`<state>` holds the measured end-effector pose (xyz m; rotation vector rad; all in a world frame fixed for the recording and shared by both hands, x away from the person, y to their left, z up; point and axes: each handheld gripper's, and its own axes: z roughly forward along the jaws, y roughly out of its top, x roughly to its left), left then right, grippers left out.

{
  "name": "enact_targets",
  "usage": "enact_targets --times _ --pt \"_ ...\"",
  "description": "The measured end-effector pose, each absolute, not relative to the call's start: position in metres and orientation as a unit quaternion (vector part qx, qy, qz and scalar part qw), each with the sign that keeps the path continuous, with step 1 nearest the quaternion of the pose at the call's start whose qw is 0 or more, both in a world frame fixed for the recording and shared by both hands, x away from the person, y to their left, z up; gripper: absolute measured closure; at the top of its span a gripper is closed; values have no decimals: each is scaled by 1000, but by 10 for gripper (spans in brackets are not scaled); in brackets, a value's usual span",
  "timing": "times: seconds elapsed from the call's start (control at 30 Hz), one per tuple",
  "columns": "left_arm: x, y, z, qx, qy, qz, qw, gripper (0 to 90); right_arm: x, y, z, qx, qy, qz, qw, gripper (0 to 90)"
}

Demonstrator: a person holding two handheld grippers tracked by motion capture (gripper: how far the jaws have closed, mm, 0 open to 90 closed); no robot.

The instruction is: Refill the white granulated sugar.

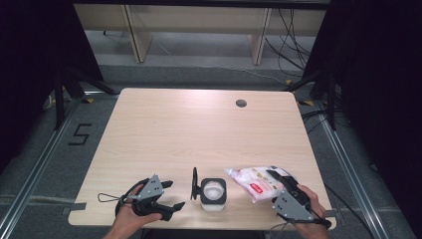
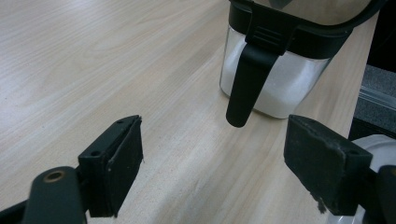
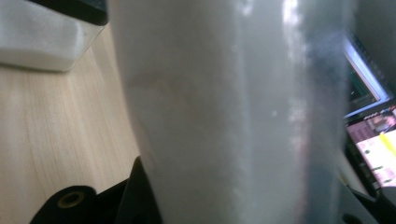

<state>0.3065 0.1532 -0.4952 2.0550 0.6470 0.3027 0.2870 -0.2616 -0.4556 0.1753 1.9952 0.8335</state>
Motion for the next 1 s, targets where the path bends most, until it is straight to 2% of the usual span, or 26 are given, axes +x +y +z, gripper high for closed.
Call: enact_targets --times 0.3,0.63,1.0 --pt "307 153 -496 836 267 119 463 193 303 -271 -462 169 800 408 406 662" --pt "307 153 -496 836 268 119 464 193 324 -261 -466 192 792 441 376 670" --pt "307 154 -496 835 262 123 467 193 352 -256 -476 239 772 493 322 675"
